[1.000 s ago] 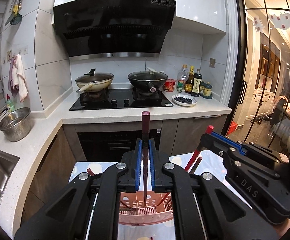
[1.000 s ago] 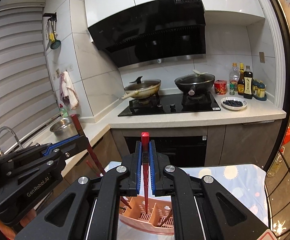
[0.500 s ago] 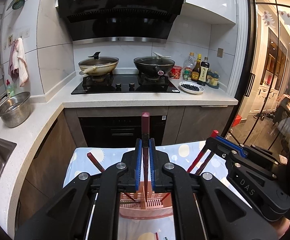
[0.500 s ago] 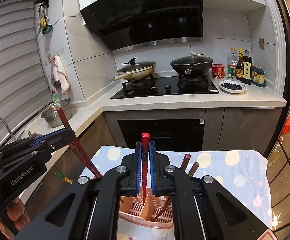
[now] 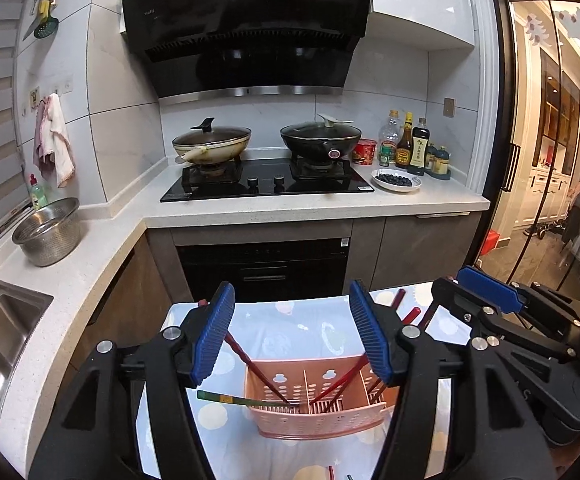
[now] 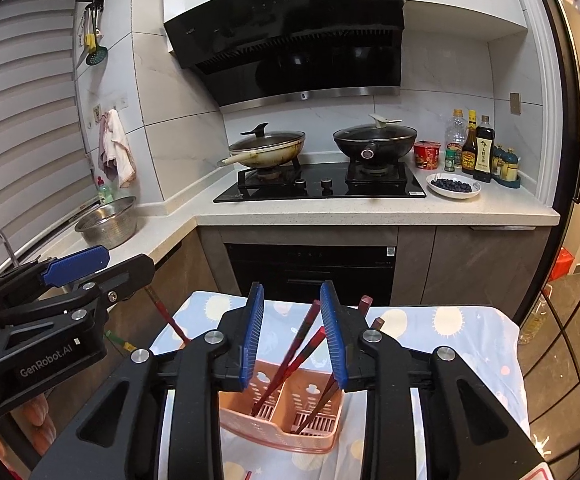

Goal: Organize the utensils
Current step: 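Move both open tools back down over the remaining utensils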

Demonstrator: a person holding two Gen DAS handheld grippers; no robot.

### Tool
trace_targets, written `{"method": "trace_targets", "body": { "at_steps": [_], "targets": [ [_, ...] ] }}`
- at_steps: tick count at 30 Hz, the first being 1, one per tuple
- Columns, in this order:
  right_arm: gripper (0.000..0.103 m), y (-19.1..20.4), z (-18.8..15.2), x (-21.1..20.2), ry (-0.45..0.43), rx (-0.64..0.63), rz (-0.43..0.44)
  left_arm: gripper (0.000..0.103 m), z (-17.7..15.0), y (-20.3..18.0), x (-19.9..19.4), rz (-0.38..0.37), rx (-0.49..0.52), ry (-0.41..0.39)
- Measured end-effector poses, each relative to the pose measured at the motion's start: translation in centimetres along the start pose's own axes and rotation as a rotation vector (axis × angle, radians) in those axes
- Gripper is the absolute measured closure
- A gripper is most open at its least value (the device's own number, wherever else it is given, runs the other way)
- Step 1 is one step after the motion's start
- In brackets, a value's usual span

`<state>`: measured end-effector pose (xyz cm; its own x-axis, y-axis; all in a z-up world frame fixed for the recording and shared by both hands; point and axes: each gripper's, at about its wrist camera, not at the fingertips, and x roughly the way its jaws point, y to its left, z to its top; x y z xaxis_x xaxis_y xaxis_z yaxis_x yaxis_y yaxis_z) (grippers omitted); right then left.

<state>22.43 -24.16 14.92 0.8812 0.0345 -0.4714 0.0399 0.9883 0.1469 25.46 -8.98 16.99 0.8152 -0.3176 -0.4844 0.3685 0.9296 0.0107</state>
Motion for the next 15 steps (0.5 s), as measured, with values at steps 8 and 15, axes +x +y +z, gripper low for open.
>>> {"method": "trace_targets", "body": {
  "at_steps": [8,15],
  "targets": [
    [0.074,0.2,-0.7,-0.8,0.006,-0.001,0.005,0.047,-0.5,0.4,-0.8,0.000,-0.008,-0.003],
    [0.074,0.6,-3.2,-2.2,0.031,-0.007,0.015,0.047,-2.1,0.6,-2.2,-0.002,0.000,0.000]
  ]
}}
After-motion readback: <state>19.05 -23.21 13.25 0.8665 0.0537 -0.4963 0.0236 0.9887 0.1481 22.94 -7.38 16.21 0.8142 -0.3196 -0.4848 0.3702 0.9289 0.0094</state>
